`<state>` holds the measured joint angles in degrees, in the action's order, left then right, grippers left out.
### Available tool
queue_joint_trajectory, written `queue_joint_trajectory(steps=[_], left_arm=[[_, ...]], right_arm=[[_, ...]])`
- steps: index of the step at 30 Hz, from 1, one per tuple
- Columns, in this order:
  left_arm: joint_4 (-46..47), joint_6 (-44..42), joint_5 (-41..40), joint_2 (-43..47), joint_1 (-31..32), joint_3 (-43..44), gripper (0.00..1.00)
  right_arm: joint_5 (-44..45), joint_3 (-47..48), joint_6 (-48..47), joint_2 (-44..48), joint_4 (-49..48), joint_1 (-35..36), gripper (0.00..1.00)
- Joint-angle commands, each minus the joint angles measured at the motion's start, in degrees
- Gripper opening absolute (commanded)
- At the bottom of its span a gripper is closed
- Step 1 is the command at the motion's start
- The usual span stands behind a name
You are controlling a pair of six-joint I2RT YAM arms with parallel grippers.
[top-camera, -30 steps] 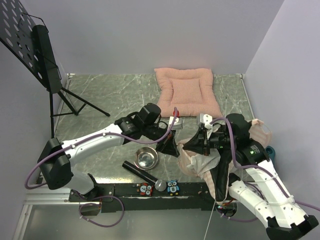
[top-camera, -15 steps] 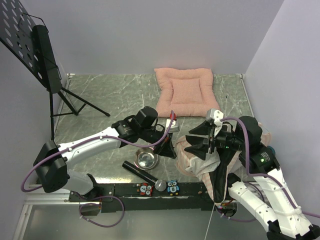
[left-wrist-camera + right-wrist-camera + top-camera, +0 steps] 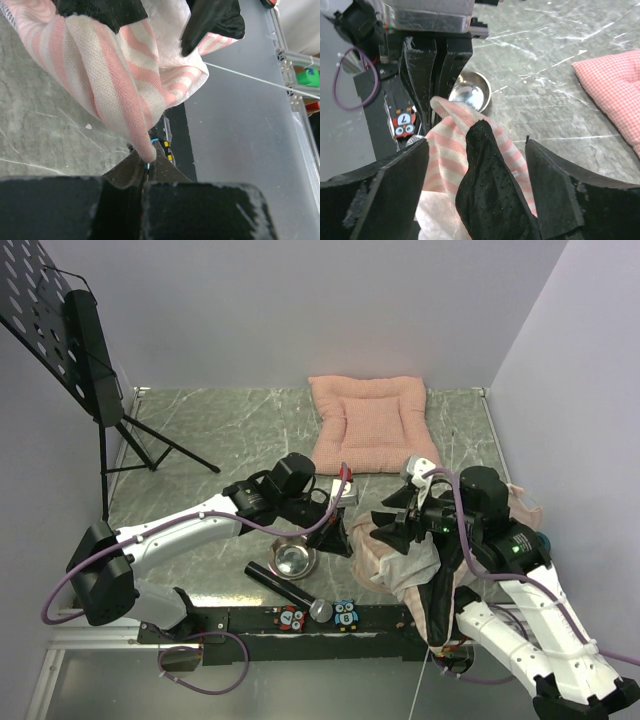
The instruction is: Set up the pet tent
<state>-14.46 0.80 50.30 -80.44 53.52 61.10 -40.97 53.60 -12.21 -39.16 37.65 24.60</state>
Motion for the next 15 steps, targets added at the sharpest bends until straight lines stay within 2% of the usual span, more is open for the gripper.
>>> queue_joint_trajectory(steps=[1,4,7,10,11,12,15], left_arm=[[-1.80,-2.64,1.73,0.02,1.15,1.91,0.01],[-3.38,-3.87,1.73,-0.68,1.15,3.32,0.01],[-4.44,-5.01,1.82,-0.85,1.15,4.29,0.01],[-5.14,-5.63,1.82,-0.68,1.15,4.64,0.01],[-5.05,-5.54,1.82,-0.50,1.15,4.38,0.01],[-4.88,-5.20,1.73,-0.24,1.15,4.20,0.01],[-1.81,-3.01,1.64,1.25,0.89,1.66,0.04]], right_arm=[[-3.58,0.28,-4.58,-1.01,0.23,0.27,0.80],[-5.00,0.45,-6.60,-1.80,0.14,0.45,0.66],[-5.00,0.71,-7.92,-2.68,0.67,0.54,0.44],[-3.95,0.62,-7.92,-2.59,-0.03,0.62,0.17],[-3.85,0.71,-8.01,-2.42,-0.21,0.62,0.06],[-3.68,0.71,-7.92,-1.98,-0.47,0.54,0.00],[-3.06,-0.08,-6.34,-0.05,-2.75,0.45,0.00]])
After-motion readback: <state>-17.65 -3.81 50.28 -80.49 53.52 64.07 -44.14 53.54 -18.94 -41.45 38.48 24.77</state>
